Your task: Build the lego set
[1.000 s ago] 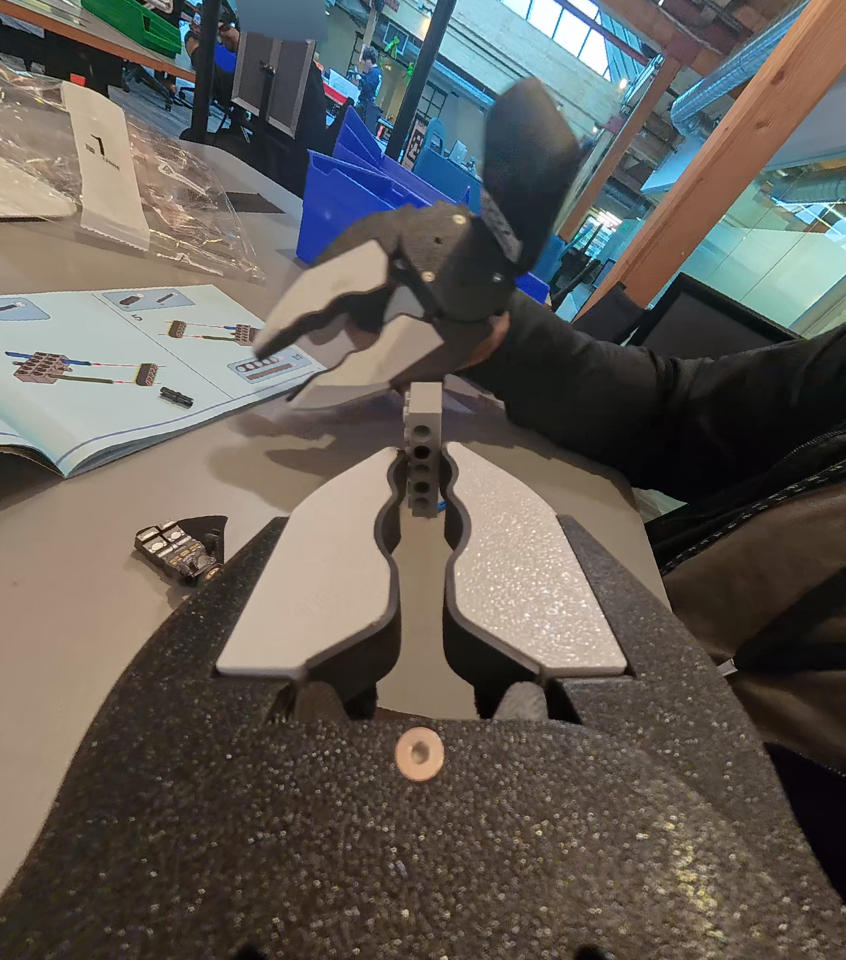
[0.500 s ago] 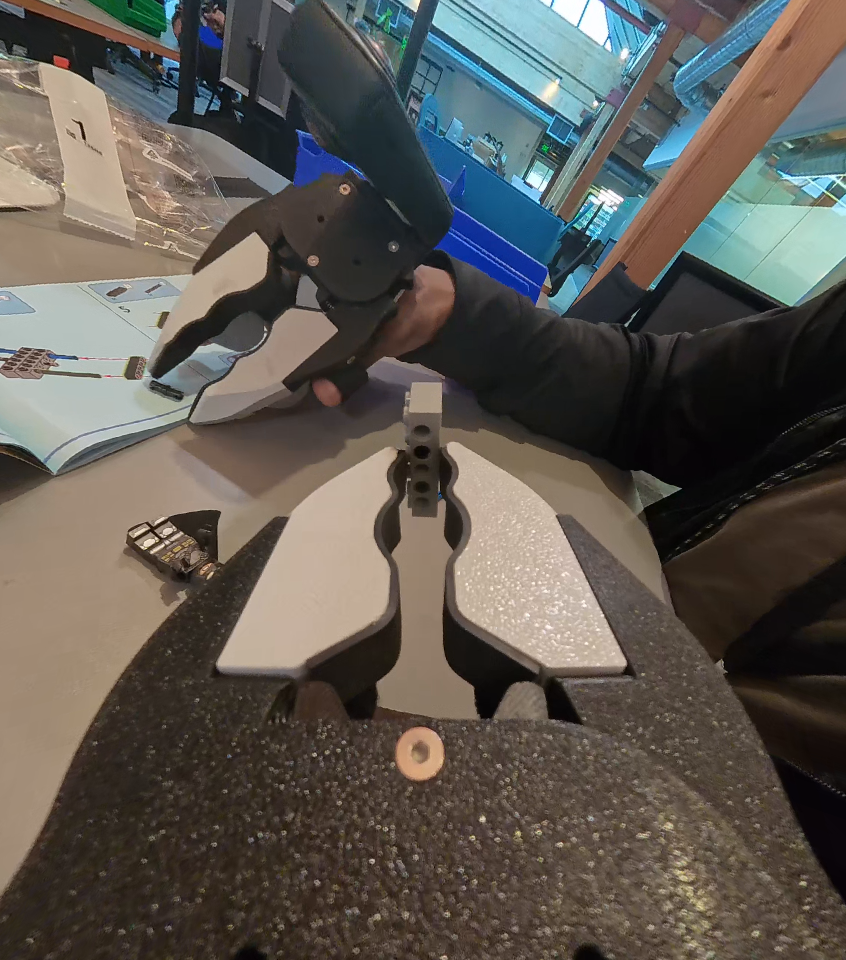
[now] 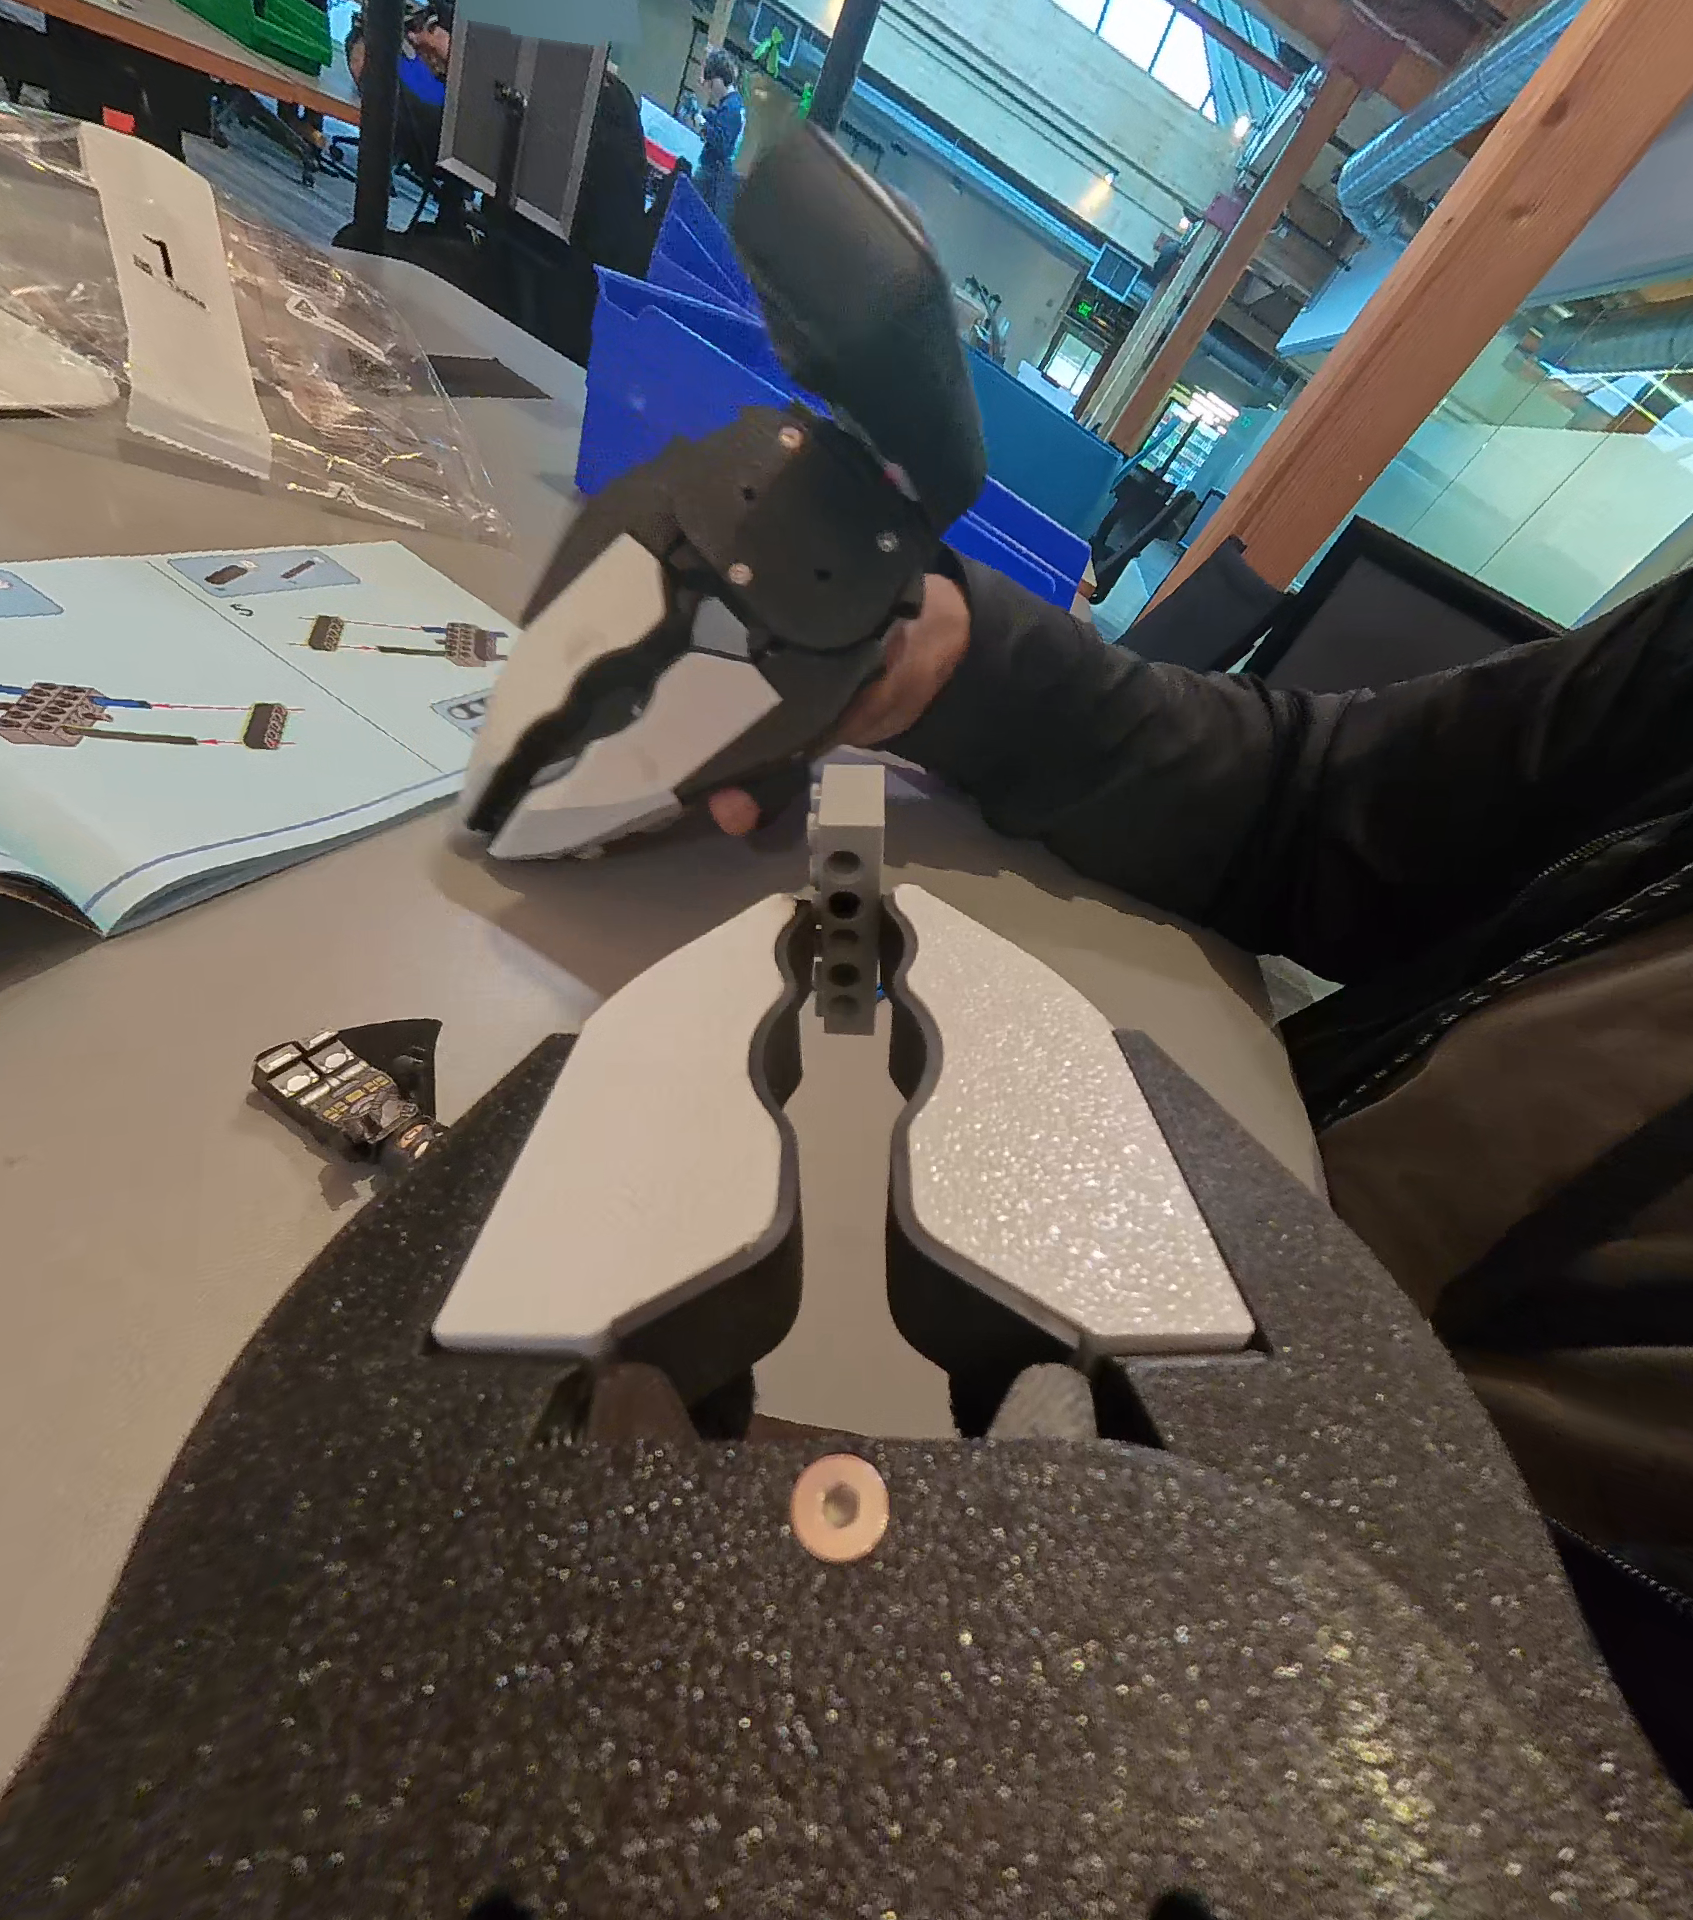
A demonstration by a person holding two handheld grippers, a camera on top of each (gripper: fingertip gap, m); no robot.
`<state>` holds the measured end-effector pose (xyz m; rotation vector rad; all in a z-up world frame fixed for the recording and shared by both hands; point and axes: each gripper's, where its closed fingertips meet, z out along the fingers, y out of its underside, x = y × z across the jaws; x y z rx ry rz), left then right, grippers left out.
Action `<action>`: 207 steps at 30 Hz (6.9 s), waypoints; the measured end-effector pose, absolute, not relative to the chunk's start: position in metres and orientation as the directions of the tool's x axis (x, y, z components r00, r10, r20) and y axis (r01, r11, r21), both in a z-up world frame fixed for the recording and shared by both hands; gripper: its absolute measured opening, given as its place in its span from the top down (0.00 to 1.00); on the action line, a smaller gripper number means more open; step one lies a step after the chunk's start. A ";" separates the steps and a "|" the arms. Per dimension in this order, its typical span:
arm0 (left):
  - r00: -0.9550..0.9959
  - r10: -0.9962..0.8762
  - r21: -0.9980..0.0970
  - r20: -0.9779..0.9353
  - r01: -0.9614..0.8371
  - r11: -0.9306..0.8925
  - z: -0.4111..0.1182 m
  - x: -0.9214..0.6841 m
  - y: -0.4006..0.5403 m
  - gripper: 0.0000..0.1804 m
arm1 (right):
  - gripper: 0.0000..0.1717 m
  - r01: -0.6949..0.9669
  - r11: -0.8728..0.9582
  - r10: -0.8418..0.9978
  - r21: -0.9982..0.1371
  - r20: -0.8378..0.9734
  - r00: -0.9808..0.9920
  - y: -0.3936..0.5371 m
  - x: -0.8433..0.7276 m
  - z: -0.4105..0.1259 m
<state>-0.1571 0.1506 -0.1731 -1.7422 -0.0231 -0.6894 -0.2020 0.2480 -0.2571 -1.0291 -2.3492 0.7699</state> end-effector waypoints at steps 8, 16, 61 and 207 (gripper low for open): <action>0.836 -0.327 -0.891 0.439 0.360 -0.277 -0.171 -0.158 0.156 0.94 | 0.96 0.459 0.599 0.735 -0.656 0.225 -0.639 0.242 -0.135 -0.257; 0.891 -0.270 -0.890 0.365 0.249 -0.382 -0.186 -0.158 0.200 0.94 | 0.87 0.461 0.553 0.765 -0.694 0.205 -0.610 0.252 -0.120 -0.253; 0.962 -0.221 -0.700 0.162 -0.046 -0.713 -0.255 -0.131 0.211 0.93 | 0.98 0.426 0.578 0.731 -0.696 0.210 -0.649 0.244 -0.113 -0.253; 0.099 -0.481 -0.322 0.871 0.854 -0.408 -0.147 -0.118 0.234 0.94 | 0.97 -0.008 0.204 0.869 -0.979 0.185 -0.458 0.238 -0.118 -0.150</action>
